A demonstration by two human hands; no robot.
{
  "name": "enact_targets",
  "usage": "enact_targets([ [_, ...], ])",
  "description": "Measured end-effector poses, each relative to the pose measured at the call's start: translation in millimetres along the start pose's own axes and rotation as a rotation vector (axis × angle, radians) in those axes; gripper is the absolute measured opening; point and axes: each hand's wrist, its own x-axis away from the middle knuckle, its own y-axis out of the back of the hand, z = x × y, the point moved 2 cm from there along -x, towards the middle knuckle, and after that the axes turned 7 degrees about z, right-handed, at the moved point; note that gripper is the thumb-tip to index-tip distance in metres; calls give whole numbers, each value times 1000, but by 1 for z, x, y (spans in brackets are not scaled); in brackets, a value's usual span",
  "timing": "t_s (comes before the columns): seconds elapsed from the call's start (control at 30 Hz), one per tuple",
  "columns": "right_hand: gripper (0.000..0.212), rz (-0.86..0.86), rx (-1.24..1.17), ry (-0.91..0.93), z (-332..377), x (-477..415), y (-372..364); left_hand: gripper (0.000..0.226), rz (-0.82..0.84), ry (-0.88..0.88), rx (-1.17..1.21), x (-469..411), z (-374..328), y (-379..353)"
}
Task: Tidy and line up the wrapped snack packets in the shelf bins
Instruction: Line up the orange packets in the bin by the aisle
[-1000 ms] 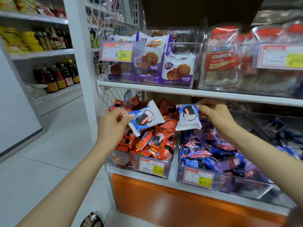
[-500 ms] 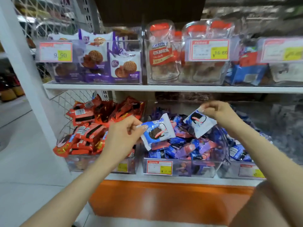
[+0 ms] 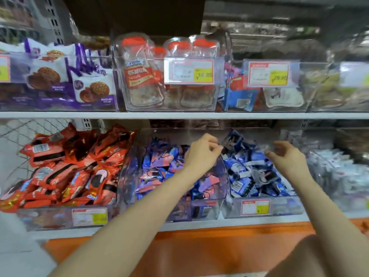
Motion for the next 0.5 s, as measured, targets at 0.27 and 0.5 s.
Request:
enact_targets([
  [0.27,14,182,-73,526,88,41,-68,9,-169,-104,-218,87,61,102],
  [0.5,24,446,-86,943,178,98,-154,13,-513,11,-438,141,106,210],
])
